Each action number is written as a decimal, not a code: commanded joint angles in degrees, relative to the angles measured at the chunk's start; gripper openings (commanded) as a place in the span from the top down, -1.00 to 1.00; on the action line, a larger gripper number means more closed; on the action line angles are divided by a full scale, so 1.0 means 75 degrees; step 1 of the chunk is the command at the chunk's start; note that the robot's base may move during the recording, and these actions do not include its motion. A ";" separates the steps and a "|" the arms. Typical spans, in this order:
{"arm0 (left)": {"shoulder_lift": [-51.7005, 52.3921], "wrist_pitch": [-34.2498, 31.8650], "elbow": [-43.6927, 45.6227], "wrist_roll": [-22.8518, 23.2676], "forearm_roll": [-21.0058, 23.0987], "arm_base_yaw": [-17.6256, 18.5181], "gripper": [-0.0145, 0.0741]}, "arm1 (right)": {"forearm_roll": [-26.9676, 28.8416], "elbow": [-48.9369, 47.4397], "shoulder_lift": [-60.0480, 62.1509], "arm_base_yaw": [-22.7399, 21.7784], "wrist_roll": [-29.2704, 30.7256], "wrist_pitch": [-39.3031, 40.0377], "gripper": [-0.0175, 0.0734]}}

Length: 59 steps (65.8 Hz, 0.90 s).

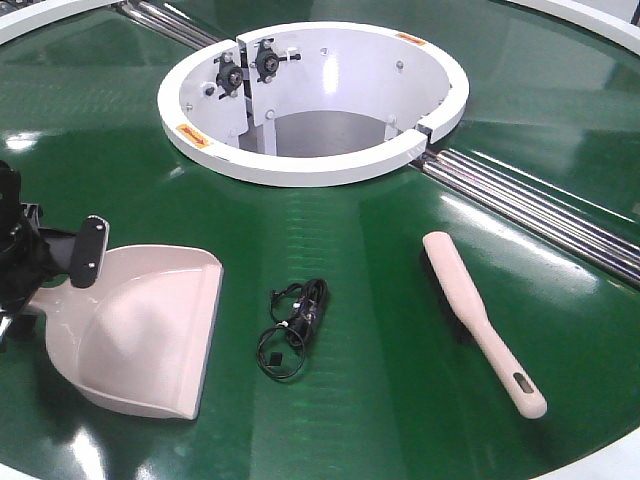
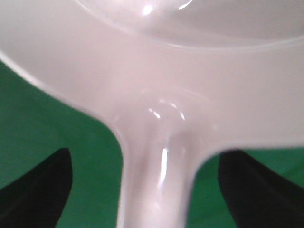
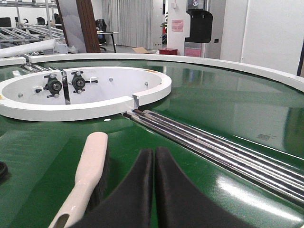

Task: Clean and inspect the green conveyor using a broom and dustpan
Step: 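Reach the left gripper down and grasp the pink dustpan's handle, then slide the dustpan with the left gripper toward the black cable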

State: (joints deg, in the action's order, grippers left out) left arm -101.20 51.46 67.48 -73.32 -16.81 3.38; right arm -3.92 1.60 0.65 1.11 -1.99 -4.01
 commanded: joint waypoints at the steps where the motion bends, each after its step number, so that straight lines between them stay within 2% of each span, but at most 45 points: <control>1: 0.0169 -0.0278 0.0219 -0.0003 -0.0203 0.0029 -0.61 | -0.0072 0.0026 0.0095 -0.0045 0.0007 0.0535 0.63; 6: 0.0053 -0.0211 0.0219 -0.0003 -0.0350 0.0029 -0.51 | -0.0072 0.0026 0.0095 -0.0045 0.0007 0.0535 0.63; 12: -0.0020 -0.0070 0.0219 -0.0003 -0.0558 0.0029 -0.26 | -0.0072 0.0026 0.0095 -0.0045 0.0007 0.0535 0.63; 23: 0.0047 0.0125 0.0225 -0.0003 -0.0787 0.0039 0.45 | -0.0072 0.0026 0.0095 -0.0045 0.0007 0.0535 0.63; 26: 0.0100 0.0253 0.0225 -0.0003 -0.0779 0.0039 0.70 | -0.0072 0.0026 0.0095 -0.0045 0.0007 0.0535 0.63; 47: 0.0830 0.0483 0.0225 0.0007 -0.0555 0.0056 0.69 | -0.0072 0.0026 0.0095 -0.0045 0.0007 0.0535 0.63; 59: 0.0826 0.0694 0.0225 0.0028 -0.0578 0.0462 0.69 | -0.0072 0.0026 0.0095 -0.0045 0.0007 0.0535 0.63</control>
State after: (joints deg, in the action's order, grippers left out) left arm -97.61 56.56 67.66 -73.49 -21.13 4.99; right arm -3.92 1.60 0.65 1.11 -1.99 -4.06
